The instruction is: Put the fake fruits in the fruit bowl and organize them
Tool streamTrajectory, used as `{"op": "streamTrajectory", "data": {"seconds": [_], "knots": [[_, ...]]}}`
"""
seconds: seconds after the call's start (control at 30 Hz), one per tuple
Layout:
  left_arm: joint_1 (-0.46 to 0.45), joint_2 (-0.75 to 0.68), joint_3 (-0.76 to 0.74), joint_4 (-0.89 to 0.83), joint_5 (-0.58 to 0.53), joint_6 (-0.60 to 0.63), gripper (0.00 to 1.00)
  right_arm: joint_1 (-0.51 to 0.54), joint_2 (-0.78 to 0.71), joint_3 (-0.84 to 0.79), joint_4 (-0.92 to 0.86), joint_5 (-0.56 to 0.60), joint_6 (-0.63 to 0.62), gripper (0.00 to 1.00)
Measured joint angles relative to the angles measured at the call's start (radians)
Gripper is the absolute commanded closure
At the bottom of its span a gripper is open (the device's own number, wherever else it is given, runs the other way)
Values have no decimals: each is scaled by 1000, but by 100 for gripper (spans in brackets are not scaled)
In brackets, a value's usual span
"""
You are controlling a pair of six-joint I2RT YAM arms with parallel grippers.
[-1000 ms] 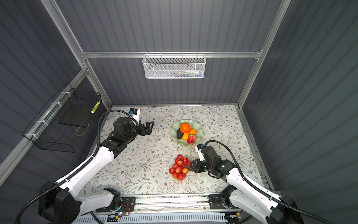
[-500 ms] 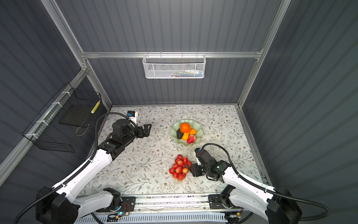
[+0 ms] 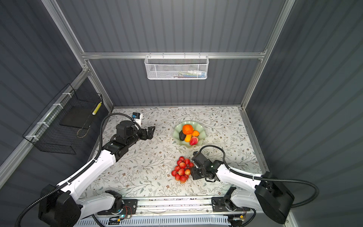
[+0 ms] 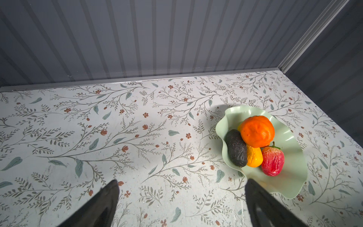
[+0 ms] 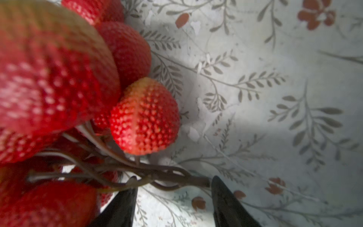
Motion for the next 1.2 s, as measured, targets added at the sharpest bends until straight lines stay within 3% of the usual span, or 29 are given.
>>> {"op": "streamTrajectory", "data": {"seconds": [0.37,0.7,0.97,1.2], "knots": [[0,2,3,2,0,25,0,0,179,114,72,-5,-122,38],[0,5,9,-6,-3,43,0,2,178,247,-46,6,-209,33],[0,9,13,-13,-3,44,0,13,296,357,-104,-2,-277,30],[0,9,14,-13,-3,44,0,16,296,364,-90,-47,-219,31]]}}
